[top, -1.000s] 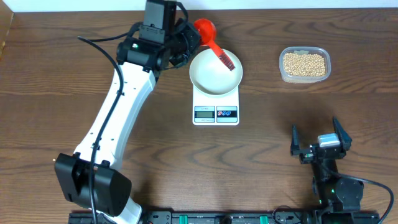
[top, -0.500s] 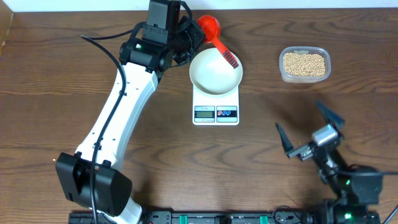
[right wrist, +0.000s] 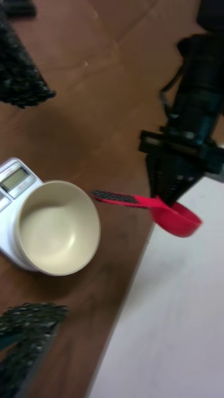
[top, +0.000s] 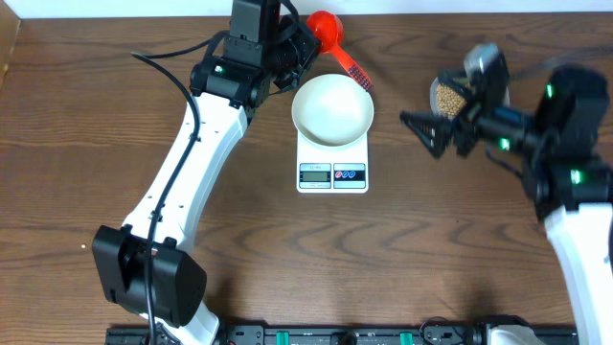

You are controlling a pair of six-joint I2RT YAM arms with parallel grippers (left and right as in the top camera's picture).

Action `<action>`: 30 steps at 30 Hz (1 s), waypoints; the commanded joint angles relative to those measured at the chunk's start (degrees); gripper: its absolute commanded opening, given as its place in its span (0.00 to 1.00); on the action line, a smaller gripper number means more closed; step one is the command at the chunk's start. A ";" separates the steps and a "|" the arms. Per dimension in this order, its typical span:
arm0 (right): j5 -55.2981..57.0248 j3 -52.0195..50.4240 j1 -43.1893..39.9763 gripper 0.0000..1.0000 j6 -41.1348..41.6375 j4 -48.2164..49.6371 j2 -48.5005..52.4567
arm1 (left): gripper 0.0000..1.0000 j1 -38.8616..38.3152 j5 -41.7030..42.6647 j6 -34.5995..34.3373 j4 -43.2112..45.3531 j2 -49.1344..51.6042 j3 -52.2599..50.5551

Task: Scoop item into bowl and weigh 50g on scale
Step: 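Reach the right gripper to the scoop and grasp its handle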

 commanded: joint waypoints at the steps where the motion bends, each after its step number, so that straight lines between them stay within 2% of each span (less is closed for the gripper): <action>1: -7.74 4.17 0.20 0.99 3.91 -0.07 4.50 | 0.07 -0.66 0.28 -4.37 -0.13 0.76 -0.24; 6: -7.26 4.09 0.33 0.99 4.87 2.12 8.39 | 0.07 -1.55 0.31 -9.40 -2.27 0.76 -0.24; 12: -9.11 4.09 2.01 0.99 14.97 6.51 10.71 | 0.07 -3.39 0.33 -9.81 -4.42 0.76 -0.24; 16: -7.50 4.09 3.58 0.66 18.38 8.70 11.30 | 0.07 -4.83 0.33 -11.17 -5.79 0.76 -0.24; 21: 1.57 4.07 5.60 0.61 26.05 8.46 11.30 | 0.07 -5.16 0.26 -11.28 -6.88 0.76 -0.24; 26: 7.28 4.04 8.55 0.59 31.95 8.50 11.32 | 0.07 -5.07 0.46 -18.97 -7.15 0.76 -0.24; 29: 10.45 4.04 10.45 0.57 33.57 8.46 11.32 | 0.07 -5.09 1.05 -20.92 -7.17 0.76 -0.24; 30: 11.23 4.04 10.97 0.53 34.03 8.44 11.32 | 0.07 -5.09 1.22 -20.94 -7.17 0.76 -0.24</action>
